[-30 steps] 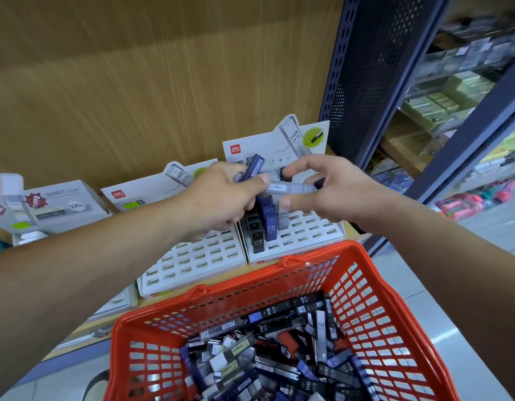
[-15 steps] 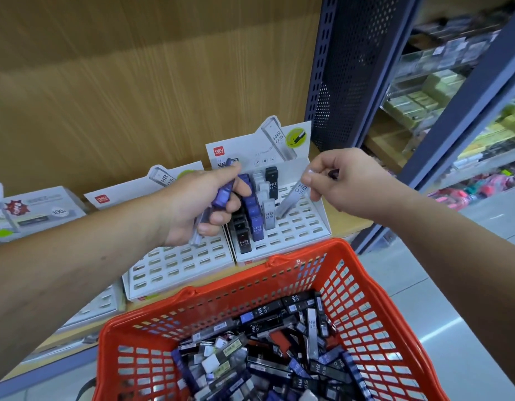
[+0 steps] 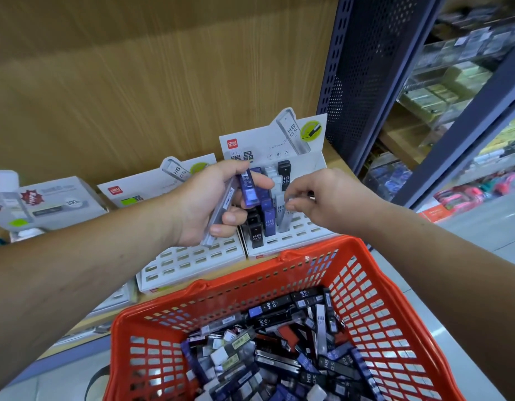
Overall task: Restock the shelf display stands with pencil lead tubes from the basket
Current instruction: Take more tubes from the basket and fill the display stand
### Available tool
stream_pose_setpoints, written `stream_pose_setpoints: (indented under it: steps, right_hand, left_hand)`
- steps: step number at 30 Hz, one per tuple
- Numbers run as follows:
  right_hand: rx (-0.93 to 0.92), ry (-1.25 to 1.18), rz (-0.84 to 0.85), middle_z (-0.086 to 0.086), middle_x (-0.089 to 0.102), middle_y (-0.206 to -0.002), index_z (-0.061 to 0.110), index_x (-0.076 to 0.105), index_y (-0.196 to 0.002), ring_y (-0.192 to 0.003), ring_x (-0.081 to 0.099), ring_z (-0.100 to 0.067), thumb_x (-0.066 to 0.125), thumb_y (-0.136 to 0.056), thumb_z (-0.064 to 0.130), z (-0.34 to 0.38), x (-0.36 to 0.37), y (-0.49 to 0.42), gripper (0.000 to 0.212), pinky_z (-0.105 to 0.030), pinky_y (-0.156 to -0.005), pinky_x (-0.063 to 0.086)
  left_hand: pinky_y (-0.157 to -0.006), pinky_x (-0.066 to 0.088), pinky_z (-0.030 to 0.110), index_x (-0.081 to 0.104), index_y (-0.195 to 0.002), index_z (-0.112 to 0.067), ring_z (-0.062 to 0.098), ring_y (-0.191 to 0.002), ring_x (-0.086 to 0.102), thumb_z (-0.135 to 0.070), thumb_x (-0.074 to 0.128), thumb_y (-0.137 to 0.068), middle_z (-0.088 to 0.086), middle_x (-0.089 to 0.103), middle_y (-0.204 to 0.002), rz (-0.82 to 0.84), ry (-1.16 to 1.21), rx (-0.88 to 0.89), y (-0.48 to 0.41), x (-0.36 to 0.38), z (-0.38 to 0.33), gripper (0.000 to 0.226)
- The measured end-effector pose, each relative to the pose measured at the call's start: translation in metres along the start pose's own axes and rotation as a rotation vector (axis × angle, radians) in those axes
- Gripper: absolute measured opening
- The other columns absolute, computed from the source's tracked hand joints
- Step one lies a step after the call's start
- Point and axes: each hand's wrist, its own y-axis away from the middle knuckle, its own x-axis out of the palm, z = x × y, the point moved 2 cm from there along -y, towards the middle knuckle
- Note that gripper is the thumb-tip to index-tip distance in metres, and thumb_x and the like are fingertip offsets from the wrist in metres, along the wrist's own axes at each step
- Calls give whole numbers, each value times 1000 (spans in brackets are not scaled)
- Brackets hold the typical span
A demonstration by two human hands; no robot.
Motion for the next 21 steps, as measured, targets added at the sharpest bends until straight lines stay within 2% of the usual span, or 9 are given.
stream_pose_setpoints:
  steps: [2,5,8,10,13,17,21]
  right_hand:
    - [-20,35,0,1,63,-74,23,76,-97,-68,51,-11,67,-99,25,4,2,-2,9,-31,-63,38]
    - [-58,89,40,-2,66,-82,27,76,-100,-76,54,-20,66,-98,25,12,3,-9,10,-34,-69,46]
    - [-39,107,65,9,58,-73,28,76,-99,-67,50,-10,66,-98,24,13,-1,-12,11,-33,-68,48]
    - [-6,108,45,12,55,-69,27,77,-97,-63,49,-4,66,-98,24,7,-5,-11,11,-29,-63,44]
    - [23,90,33,11,55,-66,25,77,-94,-61,50,-6,67,-99,23,0,-6,-6,11,-28,-58,41]
    - [-2,132,32,10,53,-71,25,73,-95,-76,54,-21,65,-99,26,7,4,-7,9,-35,-69,49]
    - [28,177,72,0,61,-85,22,71,-98,-91,60,-27,68,-97,32,16,14,-12,10,-37,-76,53]
  left_hand:
    - [-40,14,20,70,-125,-11,14,-45,29,-44,37,-105,3,46,-68,30,27,-8,1,-1,-1,51]
    - [-40,14,18,67,-131,-12,13,-45,30,-44,35,-105,2,44,-68,50,49,-11,2,-3,-2,52]
    - [-39,15,17,66,-133,-12,13,-45,29,-44,35,-105,1,43,-67,44,49,-9,2,-4,-4,52]
    - [-39,15,18,66,-133,-12,13,-45,29,-44,35,-105,0,44,-67,40,43,-7,2,-4,-5,52]
    - [-39,15,18,67,-130,-11,13,-46,30,-44,35,-105,1,47,-66,28,24,0,1,-5,-4,52]
    - [-40,14,21,70,-123,-10,14,-47,30,-43,37,-105,1,46,-67,10,-12,1,-2,-5,-1,50]
    - [-38,15,20,70,-107,-11,12,-44,31,-45,38,-106,-1,44,-63,-3,-62,-13,1,-2,-1,47]
